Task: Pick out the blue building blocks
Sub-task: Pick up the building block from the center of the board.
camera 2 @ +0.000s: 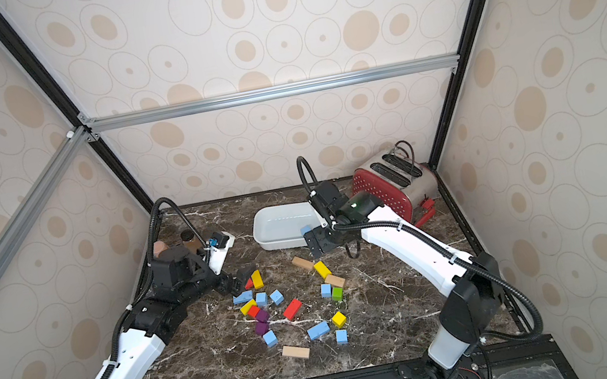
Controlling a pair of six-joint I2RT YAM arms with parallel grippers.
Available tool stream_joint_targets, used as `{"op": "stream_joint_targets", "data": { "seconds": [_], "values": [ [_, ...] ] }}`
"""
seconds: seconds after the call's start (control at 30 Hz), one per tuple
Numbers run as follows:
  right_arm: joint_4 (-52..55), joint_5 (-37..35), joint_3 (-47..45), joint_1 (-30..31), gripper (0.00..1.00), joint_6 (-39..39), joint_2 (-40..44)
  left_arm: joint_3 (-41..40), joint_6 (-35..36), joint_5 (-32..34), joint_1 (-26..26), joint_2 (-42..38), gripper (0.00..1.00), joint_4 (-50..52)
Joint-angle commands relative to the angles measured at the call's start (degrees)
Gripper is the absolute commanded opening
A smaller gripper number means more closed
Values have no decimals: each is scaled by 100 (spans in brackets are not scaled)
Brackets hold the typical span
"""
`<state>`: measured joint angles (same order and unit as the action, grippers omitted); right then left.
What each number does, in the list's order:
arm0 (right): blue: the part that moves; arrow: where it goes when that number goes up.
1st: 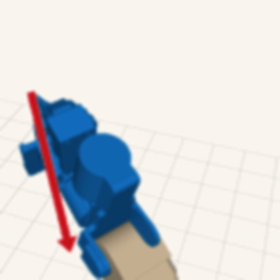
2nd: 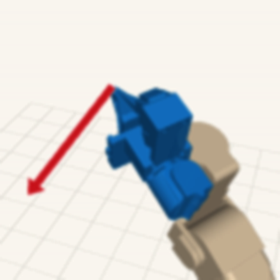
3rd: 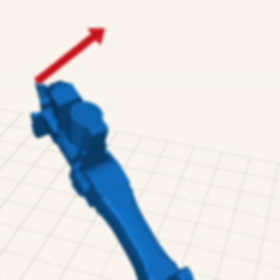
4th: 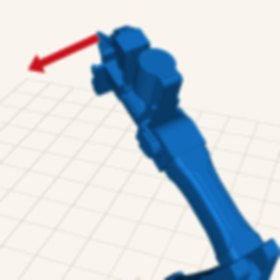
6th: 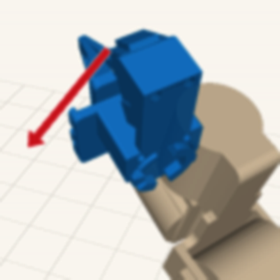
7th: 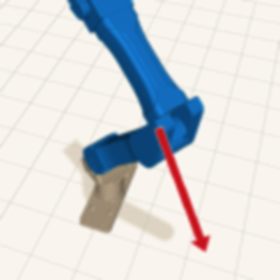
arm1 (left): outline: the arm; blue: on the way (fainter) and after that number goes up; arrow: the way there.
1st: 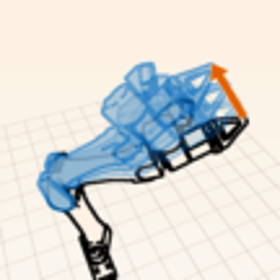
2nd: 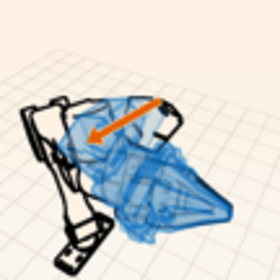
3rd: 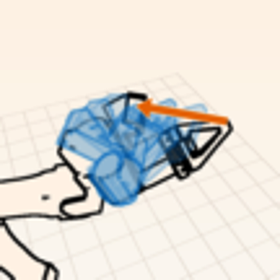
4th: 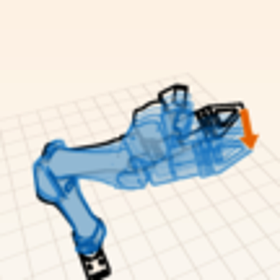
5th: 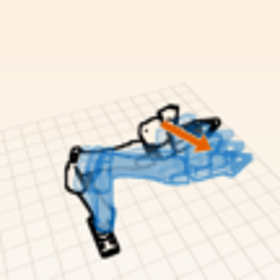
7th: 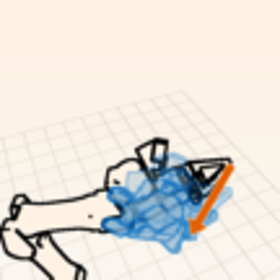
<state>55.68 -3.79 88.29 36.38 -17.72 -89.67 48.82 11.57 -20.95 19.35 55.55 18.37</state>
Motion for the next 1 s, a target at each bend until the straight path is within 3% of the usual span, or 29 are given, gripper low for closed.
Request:
{"op": "stream_joint_targets", "data": {
  "seconds": [0.0,0.53,0.97],
  "values": [
    [146,-143,-543,151,100,-715,474,-105,240,-259,42,-243,99,206],
    [417,-333,-2491,1389,100,-1999,1784,-912,189,-593,121,-1116,99,430],
    [-549,-39,-3617,2170,99,-2390,1758,-1318,153,-736,165,-1671,99,720]
  ]
}}
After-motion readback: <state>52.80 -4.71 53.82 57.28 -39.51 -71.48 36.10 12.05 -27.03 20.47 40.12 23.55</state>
